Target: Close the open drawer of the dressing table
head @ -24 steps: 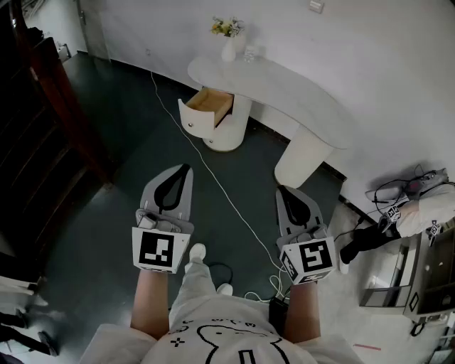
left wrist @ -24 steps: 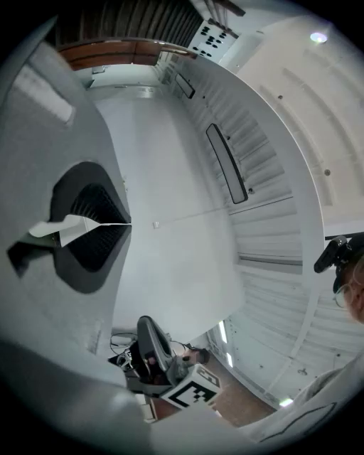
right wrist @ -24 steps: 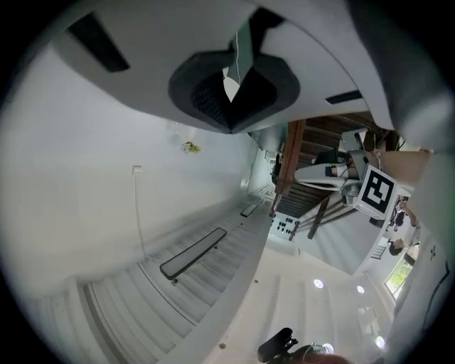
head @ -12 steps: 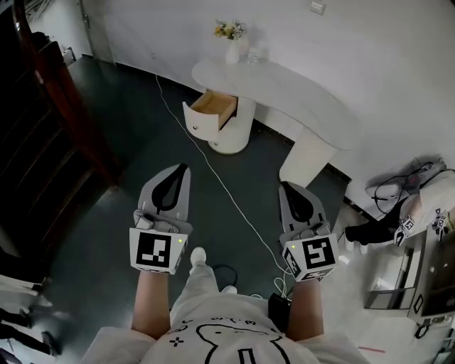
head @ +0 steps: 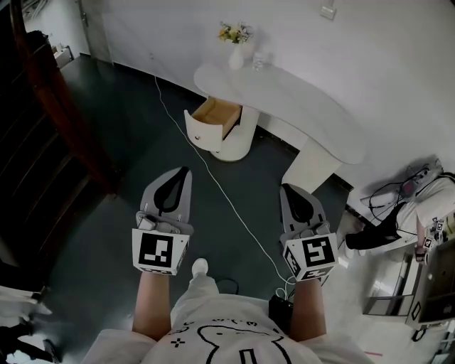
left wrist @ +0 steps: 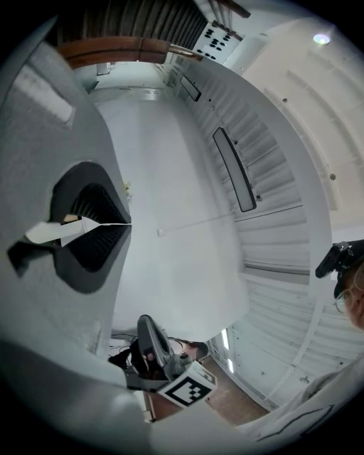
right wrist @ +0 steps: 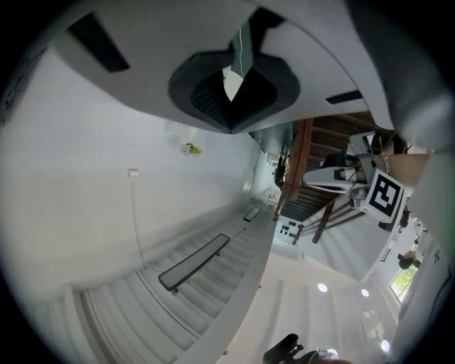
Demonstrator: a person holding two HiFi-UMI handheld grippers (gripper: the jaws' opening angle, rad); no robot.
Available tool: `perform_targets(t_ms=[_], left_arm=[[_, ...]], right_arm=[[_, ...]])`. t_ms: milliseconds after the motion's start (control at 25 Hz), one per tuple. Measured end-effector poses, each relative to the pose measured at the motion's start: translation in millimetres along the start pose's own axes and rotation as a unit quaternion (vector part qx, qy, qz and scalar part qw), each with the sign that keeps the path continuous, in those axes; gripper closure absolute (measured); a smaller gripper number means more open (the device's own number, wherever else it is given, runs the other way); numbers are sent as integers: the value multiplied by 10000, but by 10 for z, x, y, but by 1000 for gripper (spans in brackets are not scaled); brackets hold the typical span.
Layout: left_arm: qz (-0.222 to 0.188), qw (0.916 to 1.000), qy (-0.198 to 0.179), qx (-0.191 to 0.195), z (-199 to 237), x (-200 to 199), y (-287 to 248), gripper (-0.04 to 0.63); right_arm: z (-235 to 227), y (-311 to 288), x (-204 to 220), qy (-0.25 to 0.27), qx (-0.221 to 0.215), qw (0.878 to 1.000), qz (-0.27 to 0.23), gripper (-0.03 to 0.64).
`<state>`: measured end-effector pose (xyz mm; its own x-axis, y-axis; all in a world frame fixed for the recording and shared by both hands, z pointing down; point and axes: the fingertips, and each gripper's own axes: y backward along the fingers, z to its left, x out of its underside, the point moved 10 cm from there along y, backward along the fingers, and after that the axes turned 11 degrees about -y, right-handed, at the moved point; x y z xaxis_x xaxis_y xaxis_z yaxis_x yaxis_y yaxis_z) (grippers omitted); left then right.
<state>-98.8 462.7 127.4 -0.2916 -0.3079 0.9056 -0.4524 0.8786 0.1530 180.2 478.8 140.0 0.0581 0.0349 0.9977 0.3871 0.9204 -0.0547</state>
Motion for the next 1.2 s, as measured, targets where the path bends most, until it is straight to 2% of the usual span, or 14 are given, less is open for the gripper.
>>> perform_targets(t_ms=[560,840,1080,1200], left_arm=[[98,9995,155,258,1114,810,-1081,577],[188,9990,284,282,1423,1026,-1212,577],[283,9981,316,446,1455,1180,-1231,578],[336,9981,361,377,1506,1239,-1266,578]], right_arm=[[115,-1622,1,19,124,9992,382,620],[268,-1987,60,9,116,9985,543,620],[270,-2129,109,13,78,9979,650,620],[258,-2218,121,-38,70,9980,624,620]])
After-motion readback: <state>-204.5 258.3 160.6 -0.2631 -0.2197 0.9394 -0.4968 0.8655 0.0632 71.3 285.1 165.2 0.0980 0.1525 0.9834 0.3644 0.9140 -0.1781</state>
